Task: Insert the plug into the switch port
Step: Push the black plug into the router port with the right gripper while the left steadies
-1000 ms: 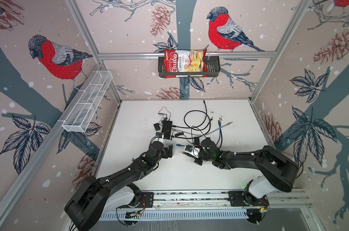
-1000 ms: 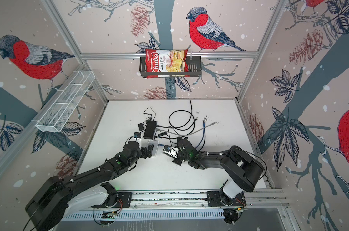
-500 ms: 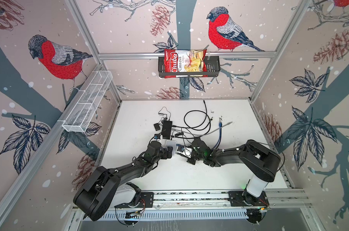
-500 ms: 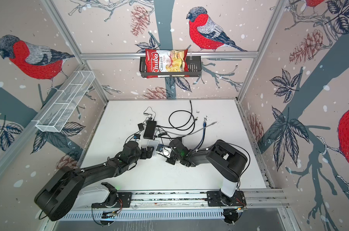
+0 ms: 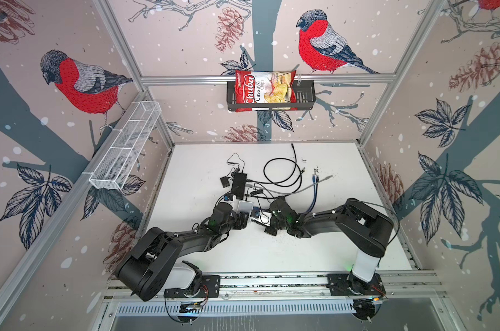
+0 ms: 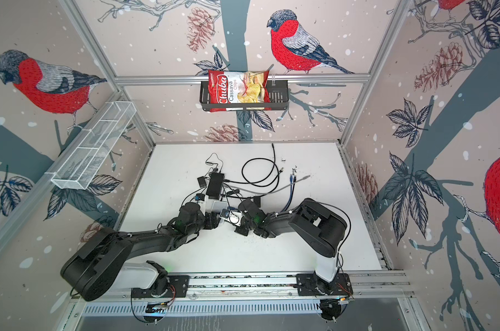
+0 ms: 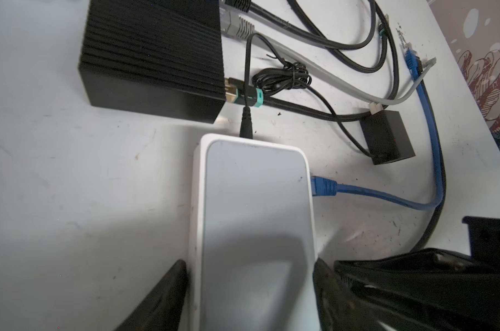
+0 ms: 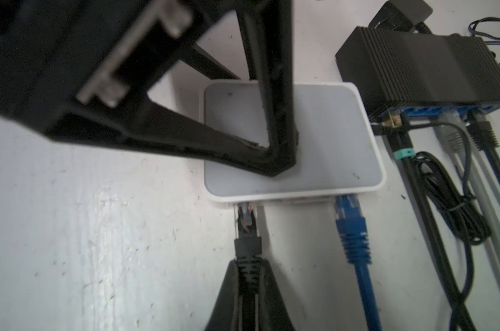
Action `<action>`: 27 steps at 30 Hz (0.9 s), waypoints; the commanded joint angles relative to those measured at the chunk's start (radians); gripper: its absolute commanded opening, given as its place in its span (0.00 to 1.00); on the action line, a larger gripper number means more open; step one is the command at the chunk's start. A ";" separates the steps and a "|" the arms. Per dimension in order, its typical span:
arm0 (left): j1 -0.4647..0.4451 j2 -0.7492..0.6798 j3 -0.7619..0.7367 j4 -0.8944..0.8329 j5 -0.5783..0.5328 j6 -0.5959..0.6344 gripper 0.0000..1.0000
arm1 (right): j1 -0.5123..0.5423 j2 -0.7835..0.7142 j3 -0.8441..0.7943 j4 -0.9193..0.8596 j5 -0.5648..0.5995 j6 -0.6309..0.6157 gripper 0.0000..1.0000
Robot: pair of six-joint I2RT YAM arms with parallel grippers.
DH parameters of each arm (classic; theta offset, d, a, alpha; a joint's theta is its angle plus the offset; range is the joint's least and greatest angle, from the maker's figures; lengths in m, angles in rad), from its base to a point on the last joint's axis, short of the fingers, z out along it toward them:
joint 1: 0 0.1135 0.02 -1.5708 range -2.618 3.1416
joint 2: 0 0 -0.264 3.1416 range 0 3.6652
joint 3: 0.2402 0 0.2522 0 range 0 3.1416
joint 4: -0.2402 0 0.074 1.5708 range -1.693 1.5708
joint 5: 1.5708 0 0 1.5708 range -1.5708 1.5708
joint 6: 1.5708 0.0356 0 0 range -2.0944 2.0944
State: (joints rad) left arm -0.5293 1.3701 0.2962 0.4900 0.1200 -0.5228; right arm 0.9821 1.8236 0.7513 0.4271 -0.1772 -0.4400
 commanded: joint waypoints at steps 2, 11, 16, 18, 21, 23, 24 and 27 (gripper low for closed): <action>0.002 0.022 0.010 0.068 0.067 -0.013 0.62 | 0.003 0.005 0.010 0.007 0.006 0.011 0.01; 0.001 0.033 0.000 0.119 0.098 -0.054 0.56 | 0.013 0.007 0.003 0.095 0.005 0.075 0.01; -0.002 0.046 -0.009 0.184 0.176 -0.049 0.54 | 0.027 0.018 0.002 0.160 -0.016 0.089 0.01; -0.006 0.053 -0.008 0.194 0.213 -0.030 0.53 | 0.032 0.026 0.009 0.174 -0.031 0.072 0.01; -0.011 0.064 -0.009 0.195 0.248 -0.010 0.52 | 0.034 0.037 0.020 0.203 -0.034 0.050 0.01; -0.014 0.063 -0.012 0.193 0.249 -0.013 0.51 | 0.034 0.047 0.041 0.199 -0.019 0.048 0.01; -0.015 0.061 -0.017 0.194 0.246 -0.018 0.51 | 0.035 0.049 0.051 0.198 -0.014 0.052 0.01; -0.026 0.048 -0.033 0.209 0.231 -0.036 0.50 | 0.040 0.055 0.067 0.225 0.005 0.066 0.00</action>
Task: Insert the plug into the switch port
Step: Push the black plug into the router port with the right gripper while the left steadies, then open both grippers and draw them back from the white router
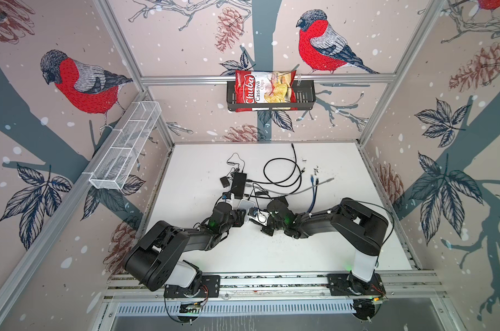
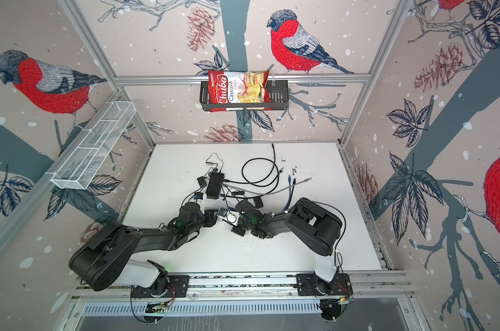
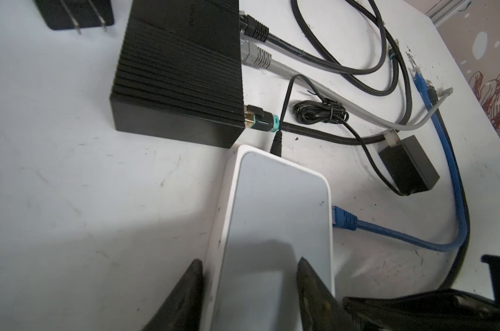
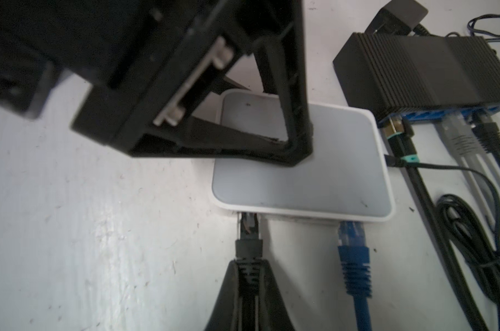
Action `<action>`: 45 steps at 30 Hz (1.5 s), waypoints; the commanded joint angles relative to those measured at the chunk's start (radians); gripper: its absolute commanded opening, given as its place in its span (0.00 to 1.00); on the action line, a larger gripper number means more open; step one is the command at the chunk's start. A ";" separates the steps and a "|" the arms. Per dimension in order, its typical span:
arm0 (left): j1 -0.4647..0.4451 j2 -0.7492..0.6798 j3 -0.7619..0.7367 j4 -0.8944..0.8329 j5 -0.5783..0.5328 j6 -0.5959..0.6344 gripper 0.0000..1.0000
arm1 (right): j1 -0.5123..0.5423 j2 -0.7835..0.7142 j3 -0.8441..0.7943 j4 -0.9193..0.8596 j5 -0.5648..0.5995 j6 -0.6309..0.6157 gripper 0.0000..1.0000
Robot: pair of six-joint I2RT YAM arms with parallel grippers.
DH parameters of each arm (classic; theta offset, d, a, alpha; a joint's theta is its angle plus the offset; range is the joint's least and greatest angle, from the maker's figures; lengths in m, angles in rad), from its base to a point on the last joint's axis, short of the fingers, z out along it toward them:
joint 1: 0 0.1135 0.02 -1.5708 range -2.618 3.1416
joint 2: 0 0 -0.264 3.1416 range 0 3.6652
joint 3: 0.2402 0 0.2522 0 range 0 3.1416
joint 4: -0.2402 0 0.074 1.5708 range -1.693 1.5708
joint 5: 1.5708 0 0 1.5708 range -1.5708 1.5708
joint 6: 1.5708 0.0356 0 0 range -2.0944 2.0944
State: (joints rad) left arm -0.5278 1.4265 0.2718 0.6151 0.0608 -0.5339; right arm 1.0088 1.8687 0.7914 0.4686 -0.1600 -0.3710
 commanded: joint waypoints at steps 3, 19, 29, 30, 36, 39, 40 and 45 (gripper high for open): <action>-0.044 -0.018 -0.011 0.086 0.281 -0.031 0.50 | 0.020 0.018 0.033 0.210 -0.003 0.010 0.01; -0.020 -0.231 0.006 -0.175 0.044 0.020 0.82 | 0.024 -0.031 -0.092 0.165 0.095 -0.049 0.24; 0.002 -0.383 0.025 -0.320 -0.154 0.073 0.90 | 0.011 -0.122 -0.113 0.154 0.087 -0.034 0.47; 0.004 -0.397 0.035 -0.338 -0.182 0.080 0.97 | 0.009 -0.152 -0.118 0.152 0.090 -0.025 0.57; 0.031 -0.445 0.086 -0.434 -0.362 0.142 0.97 | -0.055 -0.331 -0.112 0.036 0.119 0.071 0.99; 0.056 -0.466 0.121 -0.481 -0.451 0.183 0.97 | -0.141 -0.433 -0.137 -0.012 0.160 0.164 0.99; 0.065 -0.472 0.128 -0.483 -0.471 0.201 0.97 | -0.179 -0.463 -0.149 -0.026 0.166 0.192 0.99; 0.135 -0.473 0.130 -0.444 -0.557 0.285 0.97 | -0.405 -0.654 -0.257 -0.065 0.282 0.274 0.99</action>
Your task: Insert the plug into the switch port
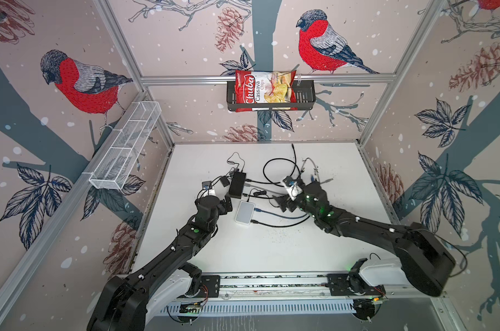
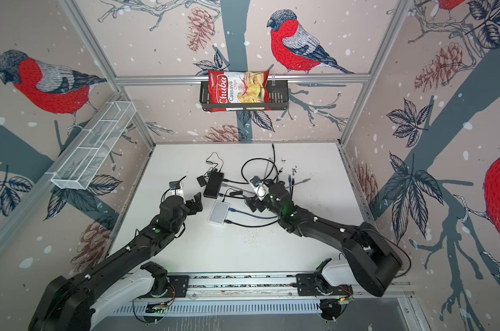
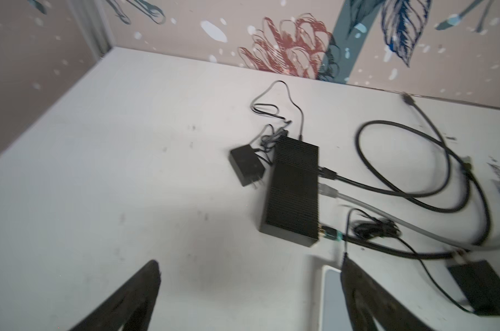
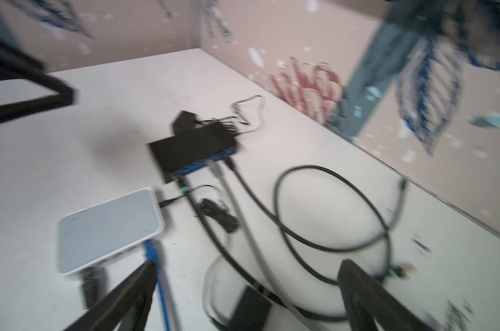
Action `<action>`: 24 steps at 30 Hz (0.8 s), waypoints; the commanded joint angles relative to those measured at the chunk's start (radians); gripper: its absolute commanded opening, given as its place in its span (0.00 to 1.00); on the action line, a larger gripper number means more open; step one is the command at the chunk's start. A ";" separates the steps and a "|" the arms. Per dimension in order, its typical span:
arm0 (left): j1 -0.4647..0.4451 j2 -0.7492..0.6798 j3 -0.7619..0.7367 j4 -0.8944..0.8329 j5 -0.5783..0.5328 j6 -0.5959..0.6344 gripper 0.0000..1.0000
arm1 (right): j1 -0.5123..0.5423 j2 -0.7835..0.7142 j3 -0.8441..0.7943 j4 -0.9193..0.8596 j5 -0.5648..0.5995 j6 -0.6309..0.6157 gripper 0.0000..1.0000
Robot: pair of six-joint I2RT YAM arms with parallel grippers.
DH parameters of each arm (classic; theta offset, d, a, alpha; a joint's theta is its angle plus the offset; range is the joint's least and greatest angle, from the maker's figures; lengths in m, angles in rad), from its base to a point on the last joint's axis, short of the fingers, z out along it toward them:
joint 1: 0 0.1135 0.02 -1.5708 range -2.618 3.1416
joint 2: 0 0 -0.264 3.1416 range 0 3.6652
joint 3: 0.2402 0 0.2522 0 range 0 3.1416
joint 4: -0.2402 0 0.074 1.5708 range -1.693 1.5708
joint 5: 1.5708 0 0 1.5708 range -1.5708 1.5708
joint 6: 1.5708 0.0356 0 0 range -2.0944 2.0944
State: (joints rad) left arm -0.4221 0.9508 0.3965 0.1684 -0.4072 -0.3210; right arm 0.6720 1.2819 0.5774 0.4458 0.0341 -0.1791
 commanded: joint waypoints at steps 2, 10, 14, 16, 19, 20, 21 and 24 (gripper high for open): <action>0.068 0.022 -0.004 0.046 -0.076 0.099 0.97 | -0.167 -0.125 -0.103 -0.024 0.152 0.099 0.99; 0.183 0.118 -0.051 0.269 -0.006 0.197 0.97 | -0.532 -0.216 -0.335 0.239 0.136 0.137 0.99; 0.214 0.175 -0.187 0.614 0.080 0.280 0.97 | -0.628 -0.122 -0.394 0.449 0.097 0.182 0.99; 0.216 0.220 -0.252 0.810 0.102 0.315 0.97 | -0.634 -0.059 -0.405 0.559 0.084 0.175 0.99; 0.224 0.277 -0.249 0.898 0.131 0.349 0.97 | -0.623 0.017 -0.380 0.613 0.068 0.149 0.99; 0.227 0.301 -0.246 0.934 0.142 0.361 0.96 | -0.623 0.024 -0.362 0.582 0.061 0.149 0.99; 0.230 0.321 -0.246 0.964 0.150 0.374 0.96 | -0.621 0.031 -0.356 0.584 0.046 0.142 0.99; 0.252 0.383 -0.230 1.031 0.180 0.397 0.96 | -0.620 0.035 -0.346 0.566 0.015 0.129 0.99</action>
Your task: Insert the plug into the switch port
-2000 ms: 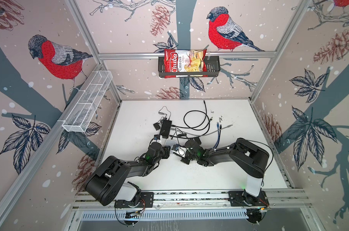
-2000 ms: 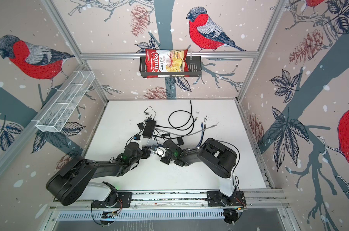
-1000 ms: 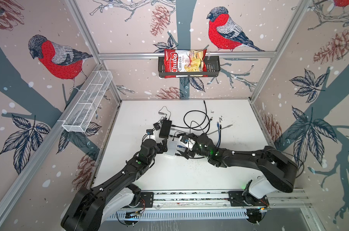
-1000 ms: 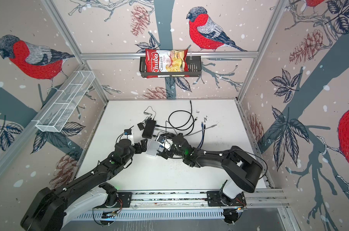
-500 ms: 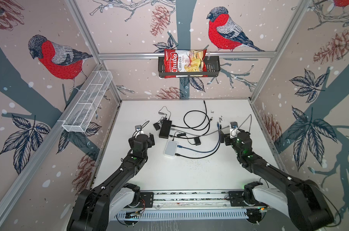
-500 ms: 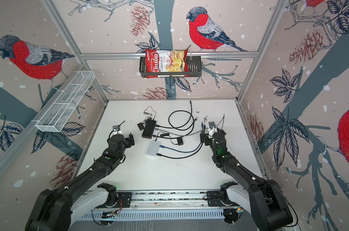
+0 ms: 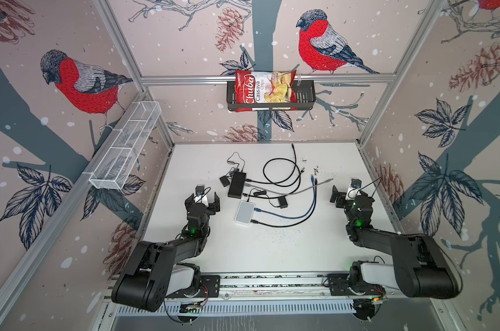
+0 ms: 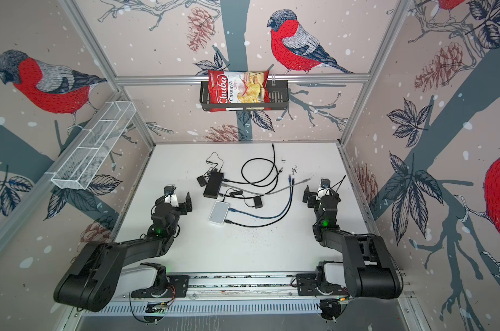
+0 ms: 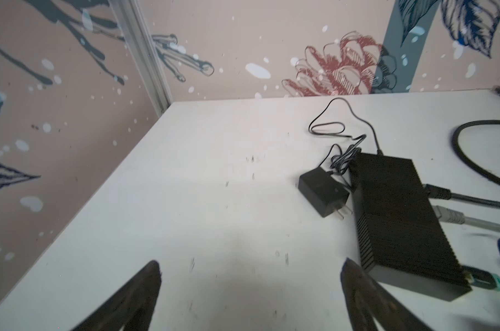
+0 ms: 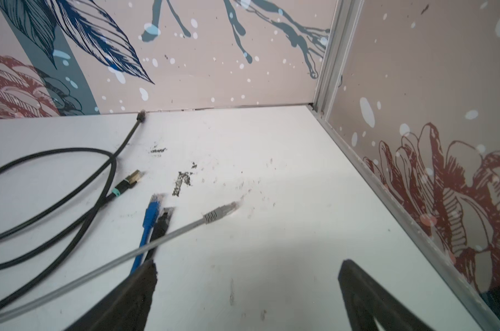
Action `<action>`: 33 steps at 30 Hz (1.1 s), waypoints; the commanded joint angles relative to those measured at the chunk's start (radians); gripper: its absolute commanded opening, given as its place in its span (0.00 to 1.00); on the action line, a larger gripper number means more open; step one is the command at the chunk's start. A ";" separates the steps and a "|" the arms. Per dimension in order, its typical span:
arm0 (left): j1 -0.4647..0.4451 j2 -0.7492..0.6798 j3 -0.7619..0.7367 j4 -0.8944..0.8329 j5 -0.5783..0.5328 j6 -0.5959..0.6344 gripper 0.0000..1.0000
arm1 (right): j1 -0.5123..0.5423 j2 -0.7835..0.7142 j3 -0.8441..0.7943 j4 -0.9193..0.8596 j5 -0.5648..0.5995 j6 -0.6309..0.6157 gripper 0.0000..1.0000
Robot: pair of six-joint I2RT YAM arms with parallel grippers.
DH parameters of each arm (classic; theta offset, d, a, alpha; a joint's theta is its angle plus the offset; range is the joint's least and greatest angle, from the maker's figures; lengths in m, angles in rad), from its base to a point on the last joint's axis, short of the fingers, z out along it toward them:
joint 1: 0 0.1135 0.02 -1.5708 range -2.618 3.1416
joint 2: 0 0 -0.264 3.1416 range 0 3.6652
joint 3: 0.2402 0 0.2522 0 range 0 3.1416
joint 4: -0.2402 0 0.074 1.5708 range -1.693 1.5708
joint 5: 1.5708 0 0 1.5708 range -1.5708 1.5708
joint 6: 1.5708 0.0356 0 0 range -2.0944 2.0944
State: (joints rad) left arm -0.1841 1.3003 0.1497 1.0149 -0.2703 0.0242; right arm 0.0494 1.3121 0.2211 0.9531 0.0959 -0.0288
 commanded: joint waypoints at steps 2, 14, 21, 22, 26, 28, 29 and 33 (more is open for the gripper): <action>0.036 0.065 0.036 0.195 0.054 0.059 0.96 | 0.015 -0.003 -0.004 0.072 -0.069 -0.040 0.99; 0.188 0.254 0.047 0.349 0.210 -0.047 0.97 | 0.008 0.053 0.036 0.085 0.137 0.101 0.99; 0.188 0.250 0.085 0.278 0.226 -0.033 0.98 | -0.004 0.217 -0.096 0.503 -0.049 0.020 0.99; 0.189 0.255 0.082 0.293 0.227 -0.032 0.98 | -0.008 0.200 -0.070 0.429 -0.043 0.023 1.00; 0.189 0.257 0.080 0.295 0.227 -0.032 0.98 | -0.042 0.206 0.000 0.299 0.016 0.098 0.99; 0.188 0.257 0.080 0.298 0.227 -0.032 0.98 | -0.040 0.185 0.020 0.222 0.019 0.101 1.00; 0.188 0.256 0.080 0.294 0.227 -0.032 0.98 | -0.040 0.191 0.011 0.252 0.021 0.098 0.99; 0.187 0.255 0.079 0.299 0.227 -0.030 0.98 | -0.032 0.188 0.014 0.244 0.033 0.094 0.99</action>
State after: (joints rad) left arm 0.0025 1.5547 0.2302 1.2884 -0.0536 -0.0181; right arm 0.0090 1.5043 0.2306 1.1927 0.1055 0.0525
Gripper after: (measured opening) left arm 0.980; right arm 0.995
